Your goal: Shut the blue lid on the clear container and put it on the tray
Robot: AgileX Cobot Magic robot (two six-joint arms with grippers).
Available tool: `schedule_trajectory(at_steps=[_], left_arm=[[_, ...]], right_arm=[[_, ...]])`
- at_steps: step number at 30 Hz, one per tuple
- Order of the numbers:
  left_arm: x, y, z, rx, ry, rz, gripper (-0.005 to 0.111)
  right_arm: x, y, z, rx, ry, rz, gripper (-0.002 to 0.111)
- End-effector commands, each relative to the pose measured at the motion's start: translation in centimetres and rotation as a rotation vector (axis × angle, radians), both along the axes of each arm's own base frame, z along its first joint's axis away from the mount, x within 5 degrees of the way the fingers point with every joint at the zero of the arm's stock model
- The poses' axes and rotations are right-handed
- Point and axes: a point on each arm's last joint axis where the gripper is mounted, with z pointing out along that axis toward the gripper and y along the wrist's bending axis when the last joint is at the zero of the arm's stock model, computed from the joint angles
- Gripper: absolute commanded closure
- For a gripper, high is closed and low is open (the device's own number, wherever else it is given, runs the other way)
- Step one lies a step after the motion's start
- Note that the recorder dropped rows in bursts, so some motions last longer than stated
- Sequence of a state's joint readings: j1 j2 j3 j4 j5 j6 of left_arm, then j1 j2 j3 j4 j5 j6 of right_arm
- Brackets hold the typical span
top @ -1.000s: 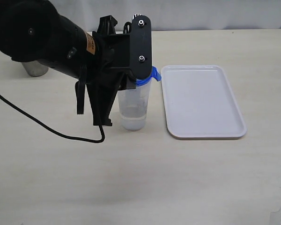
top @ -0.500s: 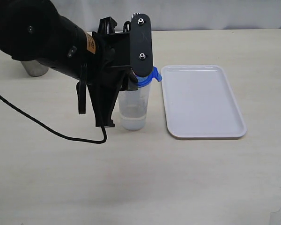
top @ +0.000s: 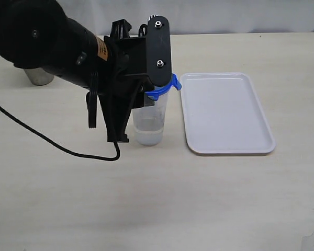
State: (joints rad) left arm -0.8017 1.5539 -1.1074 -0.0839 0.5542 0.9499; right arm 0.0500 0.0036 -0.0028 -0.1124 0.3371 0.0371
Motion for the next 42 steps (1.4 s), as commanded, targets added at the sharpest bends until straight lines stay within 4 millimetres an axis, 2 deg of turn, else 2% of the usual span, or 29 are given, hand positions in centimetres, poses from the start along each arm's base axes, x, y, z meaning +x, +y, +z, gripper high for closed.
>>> schedule_trajectory(at_steps=[1,5,7,9,12,21,27,33,36,39,42], left_arm=[[0.0,-0.1,-0.1,-0.005,0.008,0.005,0.076],[-0.1,0.0,-0.2,0.007,0.020,0.003,0.075],[-0.1,0.0,-0.2,0.009,0.018,0.003,0.063],[-0.1,0.0,-0.2,0.008,0.018,0.003,0.041],[-0.2,0.0,-0.3,0.018,0.028,0.002,0.035],[0.1,1.8,1.1,0.090,-0.053,0.107,0.035],[0.3,3.1,1.1,0.175,-0.060,0.241,0.036],[1.4,4.5,1.6,0.140,-0.114,0.524,0.036],[2.2,5.6,1.5,0.086,-0.084,0.665,0.044],[3.2,7.1,0.6,0.044,-0.076,0.708,0.058],[4.4,8.7,-0.6,-0.074,-0.065,0.759,0.069]], right_arm=[[0.0,0.0,-0.1,0.004,0.001,-0.003,0.104],[0.0,0.0,-0.1,0.004,0.001,-0.003,0.104],[0.0,0.0,-0.1,0.004,0.001,-0.003,0.104],[0.0,0.0,-0.1,0.004,0.001,-0.003,0.104],[0.0,0.0,-0.1,0.004,0.001,-0.003,0.104],[0.0,0.0,-0.1,0.004,0.001,-0.003,0.104],[0.0,0.0,-0.1,0.004,0.001,-0.003,0.104],[0.0,0.0,-0.1,0.004,0.001,-0.003,0.104],[0.0,0.0,-0.1,0.004,0.001,-0.003,0.104],[0.0,0.0,-0.1,0.004,0.001,-0.003,0.104],[0.0,0.0,-0.1,0.004,0.001,-0.003,0.104]])
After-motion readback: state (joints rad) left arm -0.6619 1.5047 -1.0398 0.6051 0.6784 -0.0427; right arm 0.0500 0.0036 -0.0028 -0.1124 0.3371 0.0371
